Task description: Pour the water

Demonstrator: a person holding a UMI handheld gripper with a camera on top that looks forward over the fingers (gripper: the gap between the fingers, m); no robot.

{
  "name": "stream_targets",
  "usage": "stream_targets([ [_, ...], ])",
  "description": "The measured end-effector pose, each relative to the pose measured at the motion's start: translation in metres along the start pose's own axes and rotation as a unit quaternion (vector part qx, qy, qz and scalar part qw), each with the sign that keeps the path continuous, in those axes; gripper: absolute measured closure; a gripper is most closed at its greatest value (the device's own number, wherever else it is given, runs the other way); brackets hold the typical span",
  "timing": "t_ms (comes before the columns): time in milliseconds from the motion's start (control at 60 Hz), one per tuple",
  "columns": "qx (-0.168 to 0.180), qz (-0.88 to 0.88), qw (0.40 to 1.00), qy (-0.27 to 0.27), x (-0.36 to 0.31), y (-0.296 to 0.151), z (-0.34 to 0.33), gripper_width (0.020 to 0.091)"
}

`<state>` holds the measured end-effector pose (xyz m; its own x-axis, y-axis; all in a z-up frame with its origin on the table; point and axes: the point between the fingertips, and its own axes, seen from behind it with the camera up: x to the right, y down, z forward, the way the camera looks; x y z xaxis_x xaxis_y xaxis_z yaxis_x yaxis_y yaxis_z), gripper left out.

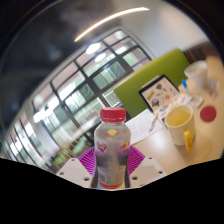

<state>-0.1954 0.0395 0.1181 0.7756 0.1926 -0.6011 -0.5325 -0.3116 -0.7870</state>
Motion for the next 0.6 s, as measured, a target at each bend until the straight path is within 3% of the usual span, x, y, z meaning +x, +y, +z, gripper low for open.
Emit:
stream_targets([
  [100,0.025,0.233,0.971,-0.057,0.031,-0.045,0.022,0.0742],
  [250,0.057,0.529,0.838,-0.118,0.065,-0.088,0.027,0.0744],
  [317,0.064,0.590,0.792,-0.141,0.077,-0.095,0.026,0.0743],
  [333,0.071,0.609,0.779,-0.130,0.055,-0.094,0.012,0.0743],
  [467,0.096,0.676,0.718,-0.132,0.083,-0.102,0.010,0.0744],
  [600,0.102,0.692,0.698,-0.151,0.077,-0.117,0.006,0.0743],
])
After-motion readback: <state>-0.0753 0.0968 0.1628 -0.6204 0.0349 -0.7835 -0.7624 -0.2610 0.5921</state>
